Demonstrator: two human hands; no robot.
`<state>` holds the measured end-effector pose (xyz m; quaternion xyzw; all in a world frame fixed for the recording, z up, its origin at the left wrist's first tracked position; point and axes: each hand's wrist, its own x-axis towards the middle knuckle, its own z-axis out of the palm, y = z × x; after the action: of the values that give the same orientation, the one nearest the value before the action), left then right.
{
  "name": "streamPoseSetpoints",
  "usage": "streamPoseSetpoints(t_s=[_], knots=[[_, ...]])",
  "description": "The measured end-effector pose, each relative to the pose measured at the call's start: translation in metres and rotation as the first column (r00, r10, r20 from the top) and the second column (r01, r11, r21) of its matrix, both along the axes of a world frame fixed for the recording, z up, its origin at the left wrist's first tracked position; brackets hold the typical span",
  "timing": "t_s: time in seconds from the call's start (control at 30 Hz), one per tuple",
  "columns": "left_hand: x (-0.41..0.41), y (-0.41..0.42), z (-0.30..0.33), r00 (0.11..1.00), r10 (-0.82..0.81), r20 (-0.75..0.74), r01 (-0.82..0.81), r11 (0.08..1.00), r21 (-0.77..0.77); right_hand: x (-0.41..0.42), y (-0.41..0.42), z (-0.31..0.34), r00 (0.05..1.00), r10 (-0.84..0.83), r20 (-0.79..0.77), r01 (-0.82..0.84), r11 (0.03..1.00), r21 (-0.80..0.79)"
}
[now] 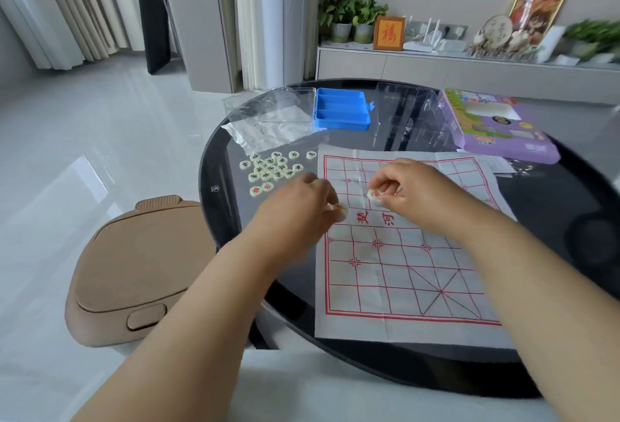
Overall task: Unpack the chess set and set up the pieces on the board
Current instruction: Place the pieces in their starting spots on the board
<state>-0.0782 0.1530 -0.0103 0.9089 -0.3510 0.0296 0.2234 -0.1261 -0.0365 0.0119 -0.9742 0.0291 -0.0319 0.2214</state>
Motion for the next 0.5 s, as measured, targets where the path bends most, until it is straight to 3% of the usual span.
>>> streamPoseSetpoints(t_s=[0.13,0.23,0.4,0.5], knots=[[-0.032,-0.037,-0.014,0.990,-0.142,-0.020,0.143,0.986,0.089,-0.045,-0.025,-0.022,0.994,-0.048,-0.100,0.047,0.999,-0.012],[-0.041,-0.049,-0.024,0.984,-0.163,-0.070,0.171,0.975,0.138,-0.061,-0.031,-0.038,0.985,-0.065,-0.161,0.063,0.998,-0.017],[-0.044,-0.049,-0.026,0.982,-0.143,-0.124,0.161,0.975,0.150,-0.069,-0.031,-0.036,0.986,-0.048,-0.159,0.048,0.999,-0.002],[-0.037,-0.033,-0.016,0.995,-0.064,-0.071,0.071,0.991,0.113,-0.061,-0.020,-0.024,0.998,-0.037,-0.060,0.035,0.999,-0.028]])
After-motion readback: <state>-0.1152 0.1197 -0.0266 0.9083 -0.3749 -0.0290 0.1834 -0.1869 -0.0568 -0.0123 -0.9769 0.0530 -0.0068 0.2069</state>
